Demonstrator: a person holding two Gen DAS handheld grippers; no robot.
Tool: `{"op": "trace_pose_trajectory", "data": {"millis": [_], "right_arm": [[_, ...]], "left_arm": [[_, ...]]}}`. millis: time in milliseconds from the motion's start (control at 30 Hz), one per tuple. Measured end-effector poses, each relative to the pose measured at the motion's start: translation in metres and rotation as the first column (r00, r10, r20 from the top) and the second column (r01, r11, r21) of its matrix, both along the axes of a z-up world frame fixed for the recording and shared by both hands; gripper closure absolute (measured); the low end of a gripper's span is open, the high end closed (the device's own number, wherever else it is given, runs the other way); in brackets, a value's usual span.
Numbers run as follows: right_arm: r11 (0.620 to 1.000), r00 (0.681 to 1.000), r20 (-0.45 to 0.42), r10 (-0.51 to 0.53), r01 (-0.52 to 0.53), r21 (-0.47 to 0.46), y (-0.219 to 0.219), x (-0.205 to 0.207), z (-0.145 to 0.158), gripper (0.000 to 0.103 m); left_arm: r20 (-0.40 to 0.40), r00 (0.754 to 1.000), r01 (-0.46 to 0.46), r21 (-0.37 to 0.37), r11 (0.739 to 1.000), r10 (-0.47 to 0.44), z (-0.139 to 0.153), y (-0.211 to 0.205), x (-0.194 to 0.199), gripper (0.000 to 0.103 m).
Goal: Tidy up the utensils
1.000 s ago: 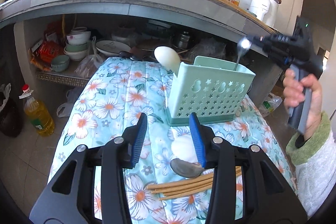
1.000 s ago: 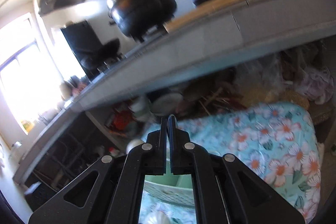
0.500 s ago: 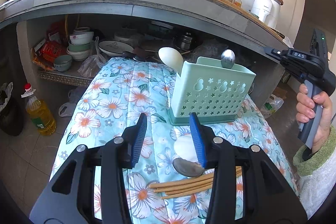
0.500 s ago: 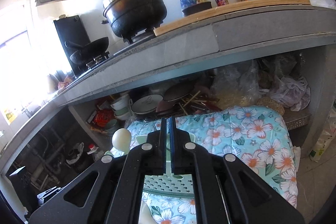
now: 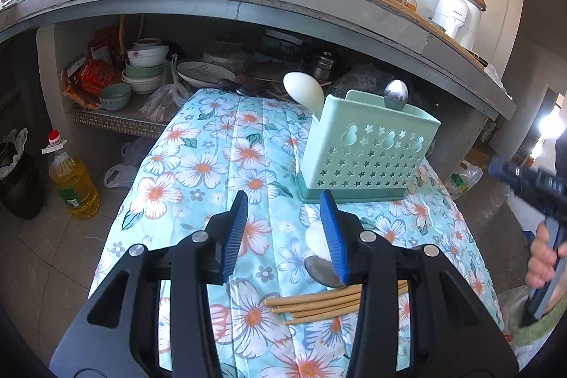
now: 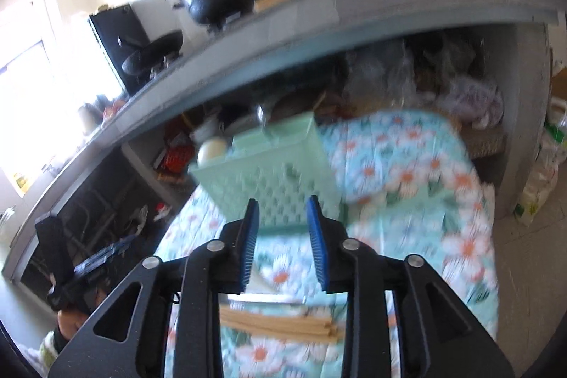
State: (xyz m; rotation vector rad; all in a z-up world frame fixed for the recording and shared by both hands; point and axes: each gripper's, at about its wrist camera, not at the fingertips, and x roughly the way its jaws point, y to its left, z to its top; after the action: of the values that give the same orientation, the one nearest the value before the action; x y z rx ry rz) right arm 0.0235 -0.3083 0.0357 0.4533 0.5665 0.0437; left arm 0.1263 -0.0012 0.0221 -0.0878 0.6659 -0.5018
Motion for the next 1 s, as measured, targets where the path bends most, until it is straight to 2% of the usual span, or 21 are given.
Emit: {"op": "trace_pose_trajectory", "data": {"millis": [200,333,433,533,700,1000], "right_arm": [[0.997,0.981,-0.186,0.062,-0.053,0.050,0.027,0.000,-0.054,0.068],[0.994,0.969,-0.230,0.092,-0.077,0.072,0.040,-0.002,-0.071,0.068],[0.992,0.964,-0.236,0.122,-0.108,0.069,0.051,0.000,-0.073,0.068],[0.985,0.953,-0.247,0.175,-0.171,0.038,0.068,0.010,-0.070,0.068],[0.951,0.926,-0.249,0.284,-0.305,-0.051,0.110,0.036,-0.063,0.068],[0.862,0.863,-0.332,0.381,-0.461,-0.210,0.177,0.078,-0.076,0.068]], "left_arm": [[-0.072,0.997,0.001,-0.018,1.000,-0.002,-0.014,0.003,0.004,0.063],[-0.145,0.989,-0.003,-0.062,0.998,-0.006,-0.027,0.005,0.010,0.063],[-0.187,0.982,-0.018,-0.077,0.997,0.003,-0.035,0.007,0.015,0.063],[-0.194,0.981,-0.044,-0.075,0.996,0.029,-0.038,0.011,0.016,0.064],[-0.204,0.975,-0.096,-0.055,0.994,0.083,-0.044,0.025,0.020,0.065],[-0.215,0.968,-0.148,-0.062,0.987,0.132,-0.051,0.048,0.025,0.065]]}}
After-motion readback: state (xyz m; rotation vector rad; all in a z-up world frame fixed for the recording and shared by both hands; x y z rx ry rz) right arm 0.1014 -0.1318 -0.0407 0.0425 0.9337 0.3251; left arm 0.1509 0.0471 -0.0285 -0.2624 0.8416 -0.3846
